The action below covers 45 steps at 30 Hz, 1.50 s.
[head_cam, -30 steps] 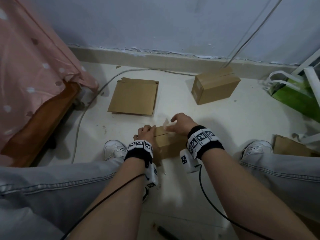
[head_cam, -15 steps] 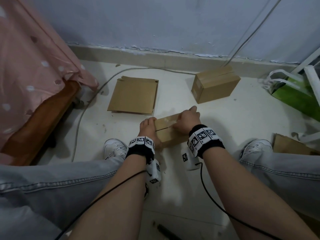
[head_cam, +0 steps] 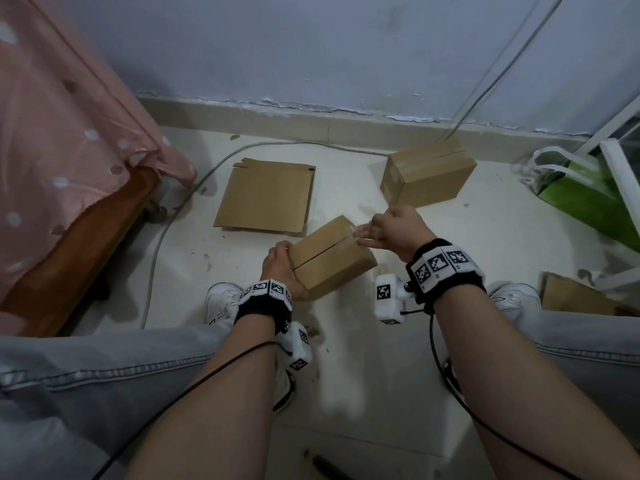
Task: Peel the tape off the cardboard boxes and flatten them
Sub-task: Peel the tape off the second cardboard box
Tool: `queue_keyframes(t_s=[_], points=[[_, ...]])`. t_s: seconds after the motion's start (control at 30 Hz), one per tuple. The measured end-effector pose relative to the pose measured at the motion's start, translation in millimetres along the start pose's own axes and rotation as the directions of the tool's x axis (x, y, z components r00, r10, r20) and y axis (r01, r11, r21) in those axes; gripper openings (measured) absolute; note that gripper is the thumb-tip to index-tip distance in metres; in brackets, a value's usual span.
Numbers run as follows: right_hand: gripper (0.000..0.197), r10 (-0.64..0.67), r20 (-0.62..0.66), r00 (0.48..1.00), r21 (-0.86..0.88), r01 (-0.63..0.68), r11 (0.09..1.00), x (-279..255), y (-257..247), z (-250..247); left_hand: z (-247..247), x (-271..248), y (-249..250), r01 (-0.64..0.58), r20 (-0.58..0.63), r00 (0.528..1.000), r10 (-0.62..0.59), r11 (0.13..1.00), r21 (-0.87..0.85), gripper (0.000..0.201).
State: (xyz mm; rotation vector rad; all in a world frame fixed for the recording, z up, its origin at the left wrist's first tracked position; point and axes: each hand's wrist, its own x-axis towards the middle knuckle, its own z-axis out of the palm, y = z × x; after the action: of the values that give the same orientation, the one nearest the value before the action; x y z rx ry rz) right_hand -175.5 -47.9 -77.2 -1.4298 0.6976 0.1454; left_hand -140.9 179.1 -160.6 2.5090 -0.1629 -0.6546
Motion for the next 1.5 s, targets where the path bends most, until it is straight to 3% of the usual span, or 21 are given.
queue_keyframes(t_s=[0.13,0.27,0.37,0.47,0.57,0.63,0.77,1.0,1.17,1.3,1.5], points=[[0.018,-0.071,-0.032,0.997,0.095,0.073,0.993,-2.4,-12.5,-7.6,-4.4,-3.3,-10.9,0.060,0.020,0.998,-0.060,0.998,-0.001,0.108],[0.031,-0.083,-0.026,0.996,0.050,0.084,0.995,-2.6,-17.5,-7.7,-3.8,-4.8,-10.8,0.024,0.006,1.000,-0.023,0.998,-0.051,0.106],[0.041,-0.010,0.025,1.000,-0.222,0.015,0.975,-0.1,-14.0,-9.3,-2.5,-6.3,-7.0,-0.020,-0.005,1.000,0.019,0.993,-0.120,0.109],[0.042,0.066,0.098,0.993,-0.482,-0.011,0.876,-4.9,-13.8,-8.1,-1.5,-10.3,-8.5,-0.024,0.047,0.998,0.033,0.985,-0.170,0.120],[0.040,0.142,0.142,0.980,-0.561,-0.039,0.827,-10.9,-9.7,1.1,-1.9,-13.7,-8.2,-0.029,0.159,0.986,0.052,0.989,-0.145,0.118],[0.046,0.129,0.154,0.980,-0.524,-0.029,0.851,-8.9,-4.0,3.2,1.2,-14.7,-4.3,-0.028,0.202,0.978,0.045,0.996,-0.086,0.114],[0.026,0.129,0.211,0.969,-0.200,-0.086,0.976,-14.8,-6.7,12.4,5.5,-13.4,11.8,0.008,0.147,0.989,-0.009,1.000,0.009,0.116],[0.020,0.053,0.265,0.963,-0.046,-0.043,0.998,-15.0,-22.1,22.8,3.1,-6.7,40.0,-0.120,0.117,0.983,0.141,0.978,-0.169,0.120],[0.019,-0.009,0.210,0.978,0.139,-0.021,0.990,-10.8,-14.4,18.9,-1.5,-5.9,40.8,-0.128,0.099,0.982,0.160,0.954,-0.271,0.127],[0.016,0.048,0.135,0.990,0.240,-0.080,0.967,-8.6,-6.3,16.7,-3.6,-6.8,40.9,-0.124,0.094,0.982,0.161,0.941,-0.315,0.121],[0.009,0.097,0.028,0.995,0.200,-0.100,0.975,-7.7,-10.0,23.6,-0.3,-9.6,33.0,-0.108,0.127,0.979,0.159,0.936,-0.335,0.119]])
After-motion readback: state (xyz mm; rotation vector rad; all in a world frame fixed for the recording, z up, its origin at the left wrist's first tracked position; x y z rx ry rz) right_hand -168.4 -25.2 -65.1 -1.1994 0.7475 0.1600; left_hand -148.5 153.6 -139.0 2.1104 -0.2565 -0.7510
